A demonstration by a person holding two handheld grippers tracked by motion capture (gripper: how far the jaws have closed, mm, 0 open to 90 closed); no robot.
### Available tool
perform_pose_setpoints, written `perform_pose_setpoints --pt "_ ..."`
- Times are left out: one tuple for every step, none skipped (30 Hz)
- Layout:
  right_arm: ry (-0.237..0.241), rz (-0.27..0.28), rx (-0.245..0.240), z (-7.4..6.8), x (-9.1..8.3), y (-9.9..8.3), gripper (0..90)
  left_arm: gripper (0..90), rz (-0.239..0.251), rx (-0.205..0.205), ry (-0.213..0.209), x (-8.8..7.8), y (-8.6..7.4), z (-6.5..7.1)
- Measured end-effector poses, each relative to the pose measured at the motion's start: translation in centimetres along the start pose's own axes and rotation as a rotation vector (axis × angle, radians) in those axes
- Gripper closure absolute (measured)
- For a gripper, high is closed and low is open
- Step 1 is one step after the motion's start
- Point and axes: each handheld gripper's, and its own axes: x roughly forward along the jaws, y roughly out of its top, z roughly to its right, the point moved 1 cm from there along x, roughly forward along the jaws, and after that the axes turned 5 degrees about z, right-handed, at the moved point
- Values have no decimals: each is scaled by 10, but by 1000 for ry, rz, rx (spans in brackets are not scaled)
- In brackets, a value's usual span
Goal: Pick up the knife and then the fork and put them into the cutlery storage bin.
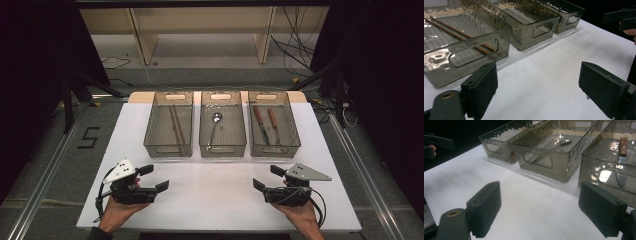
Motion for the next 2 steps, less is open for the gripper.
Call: perform_pose_setpoints --pt "-1 0 -1 0 0 0 184 153 0 0 0 0 0 0" --pt "-2 0 -1 0 0 0 184 153 0 1 0 0 0 0"
